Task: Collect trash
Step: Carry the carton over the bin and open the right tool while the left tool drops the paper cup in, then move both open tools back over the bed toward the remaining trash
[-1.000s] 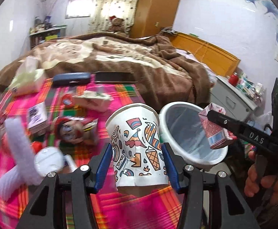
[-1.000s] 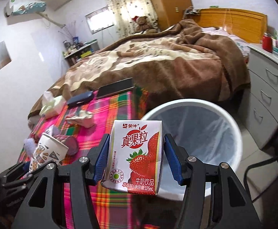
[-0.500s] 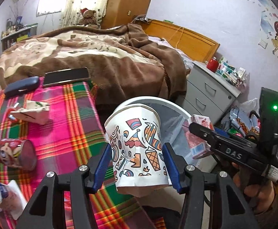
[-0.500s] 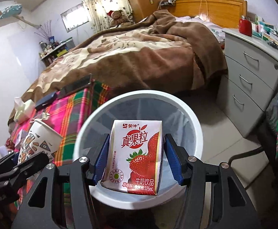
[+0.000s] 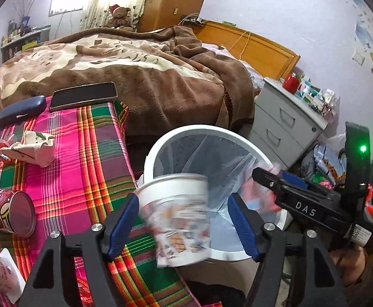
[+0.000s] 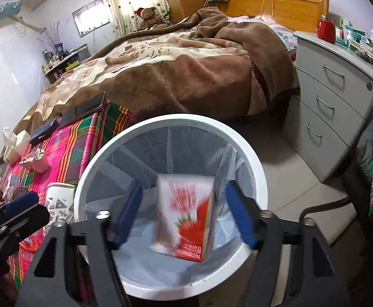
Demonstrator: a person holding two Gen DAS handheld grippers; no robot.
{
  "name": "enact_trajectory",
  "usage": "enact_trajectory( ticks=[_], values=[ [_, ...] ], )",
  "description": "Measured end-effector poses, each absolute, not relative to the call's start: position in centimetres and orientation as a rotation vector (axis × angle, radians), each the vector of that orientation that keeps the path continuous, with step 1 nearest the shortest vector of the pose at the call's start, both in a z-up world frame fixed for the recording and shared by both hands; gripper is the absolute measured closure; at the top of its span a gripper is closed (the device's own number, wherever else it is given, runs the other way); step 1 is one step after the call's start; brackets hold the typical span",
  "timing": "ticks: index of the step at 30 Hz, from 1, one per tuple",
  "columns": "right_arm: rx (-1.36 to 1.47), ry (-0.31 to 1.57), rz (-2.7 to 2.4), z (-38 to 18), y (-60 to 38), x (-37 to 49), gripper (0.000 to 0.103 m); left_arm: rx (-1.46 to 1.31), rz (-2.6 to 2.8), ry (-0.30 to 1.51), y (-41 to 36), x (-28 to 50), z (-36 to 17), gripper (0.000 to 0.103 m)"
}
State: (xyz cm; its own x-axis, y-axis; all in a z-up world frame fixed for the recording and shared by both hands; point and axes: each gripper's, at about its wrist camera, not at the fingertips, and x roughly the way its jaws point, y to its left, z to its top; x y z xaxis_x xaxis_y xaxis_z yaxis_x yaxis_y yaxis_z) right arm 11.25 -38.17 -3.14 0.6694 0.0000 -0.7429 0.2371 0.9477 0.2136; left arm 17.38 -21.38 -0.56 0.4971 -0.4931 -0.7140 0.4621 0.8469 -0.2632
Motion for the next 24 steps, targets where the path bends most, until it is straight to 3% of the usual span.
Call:
enact_trajectory(
  ticks=[24],
  values=[
    [0.289, 0.74, -0.094, -0.4, -33.6, 9.0, 0.031, -0.073, -0.474, 0.787, -14.3, 13.5, 2.1, 0.031]
  ],
)
